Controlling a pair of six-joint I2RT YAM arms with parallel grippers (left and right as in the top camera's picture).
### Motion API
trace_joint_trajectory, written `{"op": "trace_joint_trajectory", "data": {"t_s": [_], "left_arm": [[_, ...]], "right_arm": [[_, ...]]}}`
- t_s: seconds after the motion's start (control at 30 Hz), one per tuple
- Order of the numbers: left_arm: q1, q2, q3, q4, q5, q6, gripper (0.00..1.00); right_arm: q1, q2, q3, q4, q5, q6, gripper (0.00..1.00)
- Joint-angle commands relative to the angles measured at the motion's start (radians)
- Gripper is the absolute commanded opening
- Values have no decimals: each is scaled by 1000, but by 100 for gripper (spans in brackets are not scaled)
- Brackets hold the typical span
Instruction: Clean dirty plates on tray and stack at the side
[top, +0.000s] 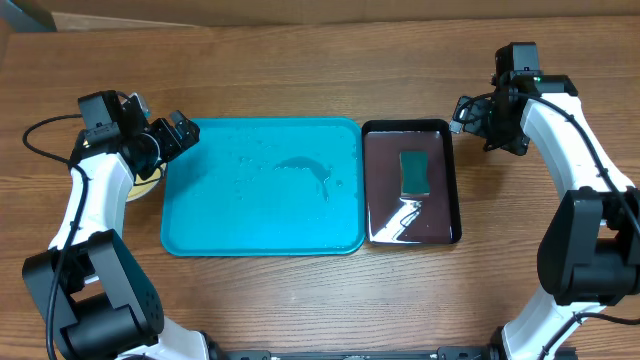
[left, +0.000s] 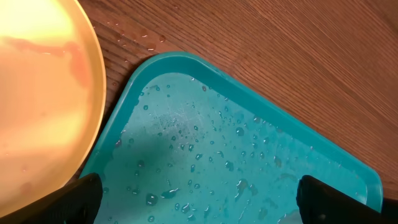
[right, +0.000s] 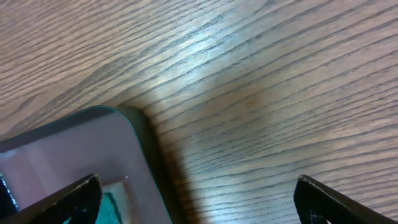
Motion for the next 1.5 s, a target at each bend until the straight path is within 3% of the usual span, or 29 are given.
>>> {"op": "trace_joint_trajectory", "data": {"t_s": [0.0, 0.53, 0.8, 0.93, 1.2, 1.33, 1.47], "left_arm": [[-2, 2, 27, 0, 7, 19, 100], [-2, 2, 27, 0, 7, 19, 100], [-2, 2, 27, 0, 7, 19, 100], [-2, 2, 27, 0, 7, 19, 100], [-2, 2, 27, 0, 8, 19, 100], [-2, 2, 27, 0, 7, 19, 100], [-2, 2, 27, 0, 7, 19, 100]], "right_arm": [[24, -122, 10, 6, 3, 5, 100], [207, -730, 10, 1, 3, 3, 100], [204, -993, -50, 51, 77, -153, 100], [204, -1141, -214, 240, 49, -238, 100], [160, -1532, -786, 848, -119, -296, 100], [111, -1693, -1006, 1050, -182, -293, 100], [90, -1808, -1163, 1139, -181, -293, 100]]}}
